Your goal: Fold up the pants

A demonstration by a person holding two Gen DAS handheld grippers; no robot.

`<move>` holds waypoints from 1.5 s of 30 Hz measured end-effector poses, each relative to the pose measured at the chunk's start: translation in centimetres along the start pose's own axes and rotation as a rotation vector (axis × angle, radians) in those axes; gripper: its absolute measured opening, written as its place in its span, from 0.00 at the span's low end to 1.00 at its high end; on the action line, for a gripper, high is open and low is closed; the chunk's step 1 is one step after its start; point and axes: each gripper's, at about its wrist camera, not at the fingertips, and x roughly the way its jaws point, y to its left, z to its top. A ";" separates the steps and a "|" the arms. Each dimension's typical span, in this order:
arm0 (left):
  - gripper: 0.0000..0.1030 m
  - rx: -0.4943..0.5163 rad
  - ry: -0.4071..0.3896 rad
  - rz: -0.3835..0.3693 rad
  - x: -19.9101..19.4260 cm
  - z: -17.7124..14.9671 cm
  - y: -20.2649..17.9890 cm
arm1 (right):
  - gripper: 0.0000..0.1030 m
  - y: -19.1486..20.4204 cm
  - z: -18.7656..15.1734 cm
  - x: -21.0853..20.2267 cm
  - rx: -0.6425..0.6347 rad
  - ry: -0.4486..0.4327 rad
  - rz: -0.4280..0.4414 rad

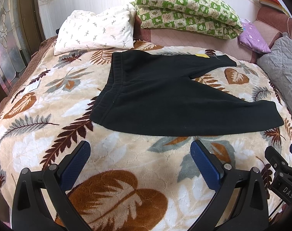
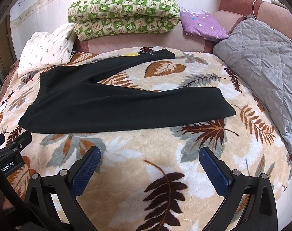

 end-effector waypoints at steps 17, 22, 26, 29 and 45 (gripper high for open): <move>1.00 -0.030 0.104 0.018 1.6 3.3 0.7 | 0.99 -0.2 3.4 0.5 -0.049 0.022 0.092; 1.00 -0.061 0.153 0.012 2.8 5.6 1.8 | 0.99 -0.2 5.5 1.2 -0.090 0.042 0.182; 1.00 -0.121 0.210 0.000 4.5 8.2 3.5 | 0.99 -0.7 8.0 2.1 -0.092 0.064 0.268; 1.00 -0.156 0.234 0.012 5.6 10.4 4.9 | 0.99 -1.4 10.4 3.0 -0.089 0.076 0.323; 1.00 -0.241 0.369 0.043 12.3 19.8 8.8 | 0.97 -8.2 27.8 14.3 -0.112 0.058 0.385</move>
